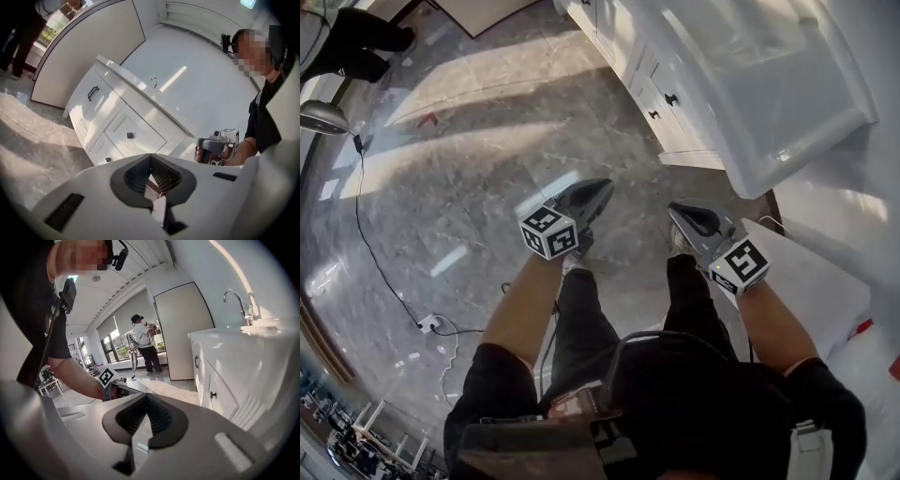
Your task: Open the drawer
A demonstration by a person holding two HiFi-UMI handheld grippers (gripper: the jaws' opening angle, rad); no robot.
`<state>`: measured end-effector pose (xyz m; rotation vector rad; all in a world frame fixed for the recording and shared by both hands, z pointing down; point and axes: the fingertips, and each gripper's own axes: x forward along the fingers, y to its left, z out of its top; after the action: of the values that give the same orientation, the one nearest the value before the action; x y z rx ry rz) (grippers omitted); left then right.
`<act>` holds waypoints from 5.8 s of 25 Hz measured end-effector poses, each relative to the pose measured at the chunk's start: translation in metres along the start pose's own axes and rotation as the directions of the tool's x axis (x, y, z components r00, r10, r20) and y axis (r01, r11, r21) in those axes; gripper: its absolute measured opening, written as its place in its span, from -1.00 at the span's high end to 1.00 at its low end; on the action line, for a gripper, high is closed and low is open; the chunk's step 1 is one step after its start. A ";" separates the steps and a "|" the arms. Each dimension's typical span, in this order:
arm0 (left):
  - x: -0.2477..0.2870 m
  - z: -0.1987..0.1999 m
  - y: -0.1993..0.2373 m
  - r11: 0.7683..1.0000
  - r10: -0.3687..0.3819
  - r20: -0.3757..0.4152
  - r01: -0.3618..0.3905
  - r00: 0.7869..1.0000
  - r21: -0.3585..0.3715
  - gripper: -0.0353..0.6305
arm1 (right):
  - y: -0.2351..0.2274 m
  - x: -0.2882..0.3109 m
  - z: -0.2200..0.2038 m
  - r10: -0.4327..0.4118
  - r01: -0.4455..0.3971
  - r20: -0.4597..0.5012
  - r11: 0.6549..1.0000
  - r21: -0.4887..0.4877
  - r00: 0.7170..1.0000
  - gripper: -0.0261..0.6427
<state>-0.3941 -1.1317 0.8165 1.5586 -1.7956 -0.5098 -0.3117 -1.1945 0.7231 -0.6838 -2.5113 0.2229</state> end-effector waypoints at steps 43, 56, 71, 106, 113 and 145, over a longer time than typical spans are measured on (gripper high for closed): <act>0.316 -0.115 0.259 0.968 -0.159 -0.033 0.149 0.987 -0.200 0.52 | -0.147 0.108 -0.208 -0.137 0.135 0.047 0.990 0.031 0.990 0.92; 0.293 -0.117 0.260 0.973 -0.162 -0.084 0.145 0.983 -0.182 0.53 | -0.143 0.114 -0.212 -0.137 0.135 0.044 0.990 0.051 0.990 0.92; 0.255 -0.125 0.270 0.974 -0.148 -0.095 0.128 0.984 -0.185 0.53 | -0.132 0.133 -0.202 -0.097 0.097 0.039 0.995 -0.008 0.995 0.92; 0.166 -0.144 0.293 0.970 -0.132 -0.068 0.114 0.989 -0.213 0.53 | -0.084 0.190 -0.191 -0.010 0.012 0.028 0.998 -0.070 1.000 0.92; 0.159 -0.146 0.294 0.969 -0.136 -0.066 0.119 0.988 -0.216 0.53 | -0.079 0.194 -0.191 -0.009 0.010 0.025 0.997 -0.071 1.000 0.92; 0.111 -0.153 0.304 0.964 -0.152 -0.063 0.134 0.986 -0.230 0.53 | -0.082 0.200 -0.177 -0.045 0.047 0.032 0.996 -0.077 0.998 0.92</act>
<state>-0.4998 -1.1561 1.1580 1.5340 -1.5150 -0.6854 -0.4001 -1.1587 0.9850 -0.6568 -2.5732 0.1205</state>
